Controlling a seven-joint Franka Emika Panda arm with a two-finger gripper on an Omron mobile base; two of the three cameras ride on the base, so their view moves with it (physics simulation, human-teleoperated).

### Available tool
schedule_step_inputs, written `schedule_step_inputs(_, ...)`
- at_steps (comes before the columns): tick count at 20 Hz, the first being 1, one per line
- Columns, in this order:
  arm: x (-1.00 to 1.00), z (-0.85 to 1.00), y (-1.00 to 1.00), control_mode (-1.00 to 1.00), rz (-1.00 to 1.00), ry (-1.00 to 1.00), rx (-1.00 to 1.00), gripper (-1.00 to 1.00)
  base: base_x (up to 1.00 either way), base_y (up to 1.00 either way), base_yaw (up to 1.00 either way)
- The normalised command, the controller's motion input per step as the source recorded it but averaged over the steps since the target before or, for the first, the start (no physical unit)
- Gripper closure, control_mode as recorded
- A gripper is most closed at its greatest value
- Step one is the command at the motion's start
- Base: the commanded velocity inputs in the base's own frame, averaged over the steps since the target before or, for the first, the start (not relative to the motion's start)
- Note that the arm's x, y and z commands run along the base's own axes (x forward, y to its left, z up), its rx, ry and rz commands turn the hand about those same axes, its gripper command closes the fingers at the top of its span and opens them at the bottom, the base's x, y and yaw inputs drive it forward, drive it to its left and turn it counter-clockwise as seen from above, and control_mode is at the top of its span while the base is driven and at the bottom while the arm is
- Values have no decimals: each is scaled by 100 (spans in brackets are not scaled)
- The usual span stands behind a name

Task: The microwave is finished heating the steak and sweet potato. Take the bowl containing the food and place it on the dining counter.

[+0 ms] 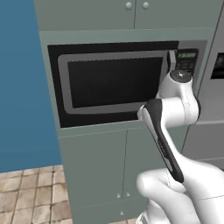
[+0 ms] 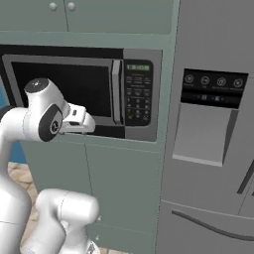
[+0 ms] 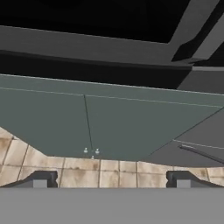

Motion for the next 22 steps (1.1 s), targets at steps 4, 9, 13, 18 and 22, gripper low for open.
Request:
schedule_step_inputs(4,0,0,0,100,0,0,0,-100,-50,-43,0)
schedule_step_inputs(9,0,0,0,100,0,0,0,-100,-44,-28,0)
schedule_step_inputs(13,0,0,0,100,0,0,0,-100,-36,-5,0)
schedule_step_inputs(18,-5,1,0,-100,0,-2,0,-100,-6,-1,0)
schedule_step_inputs(22,0,8,-5,-100,0,-2,0,-100,0,0,0)
